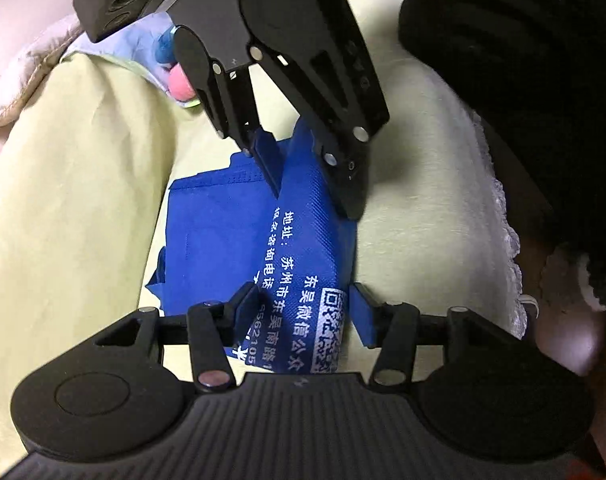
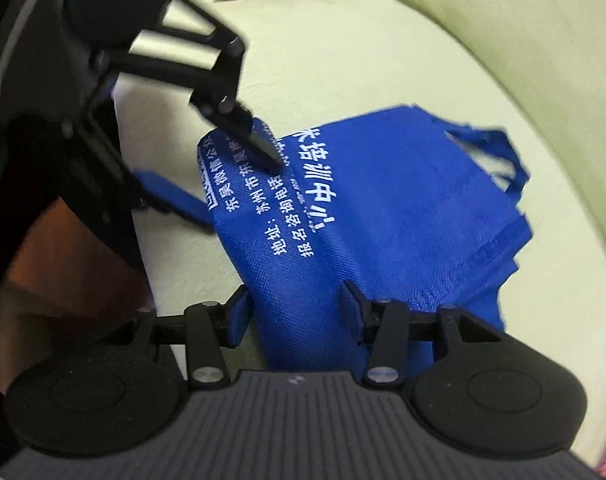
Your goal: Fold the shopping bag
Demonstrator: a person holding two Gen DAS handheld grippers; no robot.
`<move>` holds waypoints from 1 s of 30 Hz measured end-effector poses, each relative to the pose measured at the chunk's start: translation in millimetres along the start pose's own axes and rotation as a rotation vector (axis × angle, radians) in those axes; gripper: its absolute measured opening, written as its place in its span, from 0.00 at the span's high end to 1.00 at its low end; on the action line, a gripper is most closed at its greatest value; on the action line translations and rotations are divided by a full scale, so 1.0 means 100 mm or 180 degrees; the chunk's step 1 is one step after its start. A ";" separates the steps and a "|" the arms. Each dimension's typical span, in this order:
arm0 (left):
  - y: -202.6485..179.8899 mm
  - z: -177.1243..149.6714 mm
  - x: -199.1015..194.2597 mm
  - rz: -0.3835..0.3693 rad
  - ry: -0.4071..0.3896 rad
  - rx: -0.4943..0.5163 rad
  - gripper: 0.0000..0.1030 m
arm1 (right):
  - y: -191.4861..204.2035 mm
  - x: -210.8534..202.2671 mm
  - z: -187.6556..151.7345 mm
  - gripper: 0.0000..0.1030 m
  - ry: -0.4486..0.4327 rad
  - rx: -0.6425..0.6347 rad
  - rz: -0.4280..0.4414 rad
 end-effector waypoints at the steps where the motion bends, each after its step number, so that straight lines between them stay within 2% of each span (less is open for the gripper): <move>1: 0.04 0.00 0.02 -0.0090 0.0026 -0.0098 0.49 | -0.04 0.06 0.01 0.57 -0.0003 0.0083 0.0094; 4: 0.18 0.01 0.08 -0.0409 0.0131 -0.0369 0.52 | -0.11 0.11 0.00 0.55 -0.0050 0.0238 0.0272; 6: 0.26 0.00 0.11 -0.0586 0.0155 -0.0484 0.52 | -0.09 0.12 -0.03 0.54 -0.0137 0.0247 0.0222; 8: 0.33 -0.03 0.13 -0.0733 0.0147 -0.0552 0.52 | -0.02 0.12 -0.07 0.52 -0.0234 0.0199 0.0059; 12: 0.46 -0.09 0.19 -0.0976 0.0136 -0.0724 0.52 | 0.16 0.07 -0.13 0.46 -0.0463 0.0109 -0.0497; 14: 0.50 -0.09 0.21 -0.1058 0.0129 -0.0771 0.52 | 0.30 0.04 -0.19 0.46 -0.0584 0.0007 -0.0848; 18: 0.55 -0.06 0.23 -0.1209 0.0108 -0.0878 0.52 | 0.69 0.07 -0.35 0.51 -0.0671 -0.0702 -0.1574; 22: 0.58 -0.11 0.27 -0.1344 0.0089 -0.0987 0.52 | 0.81 0.27 -0.40 0.53 -0.0548 -0.1228 -0.1975; 25: 0.61 -0.13 0.31 -0.1426 0.0088 -0.1099 0.52 | 0.79 0.28 -0.33 0.59 -0.0566 -0.1214 -0.1950; 28: 0.67 -0.15 0.36 -0.1512 0.0094 -0.1275 0.52 | 0.63 0.27 -0.24 0.61 -0.0584 -0.0786 -0.1643; 30: 0.68 -0.16 0.35 -0.1612 0.0094 -0.1374 0.52 | 0.50 0.21 -0.19 0.62 -0.0595 -0.0380 -0.1329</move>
Point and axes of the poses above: each gripper's, at about its wrist camera, not at the fingertips, and x roughly the way its jaws point, y to its left, z to its top, the point moved 6 cm from there along x, roughly the way its jaws point, and after that the axes turned 7 degrees about y, right-handed, at the moved point
